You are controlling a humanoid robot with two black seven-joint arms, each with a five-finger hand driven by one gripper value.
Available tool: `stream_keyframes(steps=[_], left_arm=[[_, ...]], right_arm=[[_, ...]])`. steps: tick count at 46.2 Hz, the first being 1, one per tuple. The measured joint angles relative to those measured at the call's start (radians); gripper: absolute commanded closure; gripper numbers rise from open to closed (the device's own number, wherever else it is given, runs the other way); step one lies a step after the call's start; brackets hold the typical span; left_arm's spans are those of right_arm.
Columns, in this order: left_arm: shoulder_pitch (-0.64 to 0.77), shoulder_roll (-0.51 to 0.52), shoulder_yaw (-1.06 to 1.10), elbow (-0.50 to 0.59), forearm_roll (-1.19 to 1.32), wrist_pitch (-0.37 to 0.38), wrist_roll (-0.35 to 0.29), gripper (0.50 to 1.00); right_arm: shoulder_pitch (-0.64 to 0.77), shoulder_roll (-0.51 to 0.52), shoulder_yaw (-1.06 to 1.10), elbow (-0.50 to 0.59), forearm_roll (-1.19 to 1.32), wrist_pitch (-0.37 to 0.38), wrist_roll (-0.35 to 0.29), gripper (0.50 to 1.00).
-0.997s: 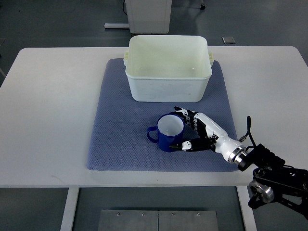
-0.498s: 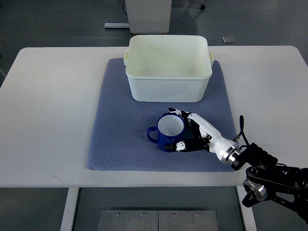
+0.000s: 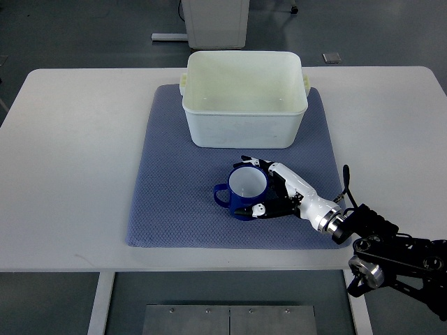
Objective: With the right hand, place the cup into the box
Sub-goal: 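Close the right hand grip on the mug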
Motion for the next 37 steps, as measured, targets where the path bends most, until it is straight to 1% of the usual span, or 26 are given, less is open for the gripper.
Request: stream_keyframes(steps=[7, 11, 16, 20, 24, 26, 37], left_arm=[[0.000, 0.000, 0.001, 0.000, 0.000, 0.000, 0.000, 0.500], [0.000, 0.000, 0.001, 0.000, 0.000, 0.000, 0.000, 0.500], [0.000, 0.000, 0.000, 0.000, 0.000, 0.000, 0.000, 0.500], [0.000, 0.000, 0.000, 0.000, 0.000, 0.000, 0.000, 0.500], [0.000, 0.000, 0.000, 0.000, 0.000, 0.000, 0.000, 0.500], [0.000, 0.000, 0.000, 0.000, 0.000, 0.000, 0.000, 0.500], [0.000, 0.000, 0.001, 0.000, 0.000, 0.000, 0.000, 0.500]], right_arm=[[0.015, 0.000, -0.018, 0.000, 0.004, -0.002, -0.006, 0.523], [0.022, 0.000, -0.030, 0.000, 0.004, -0.014, -0.006, 0.571], [0.036, 0.000, -0.053, 0.000, 0.004, -0.029, -0.007, 0.647], [0.054, 0.003, -0.083, 0.000, 0.004, -0.043, -0.006, 0.718], [0.070, 0.018, -0.105, 0.000, 0.005, -0.056, -0.004, 0.753], [0.075, 0.023, -0.109, 0.000, 0.006, -0.060, -0.004, 0.785], [0.078, 0.025, -0.116, 0.001, 0.007, -0.063, 0.000, 1.000]])
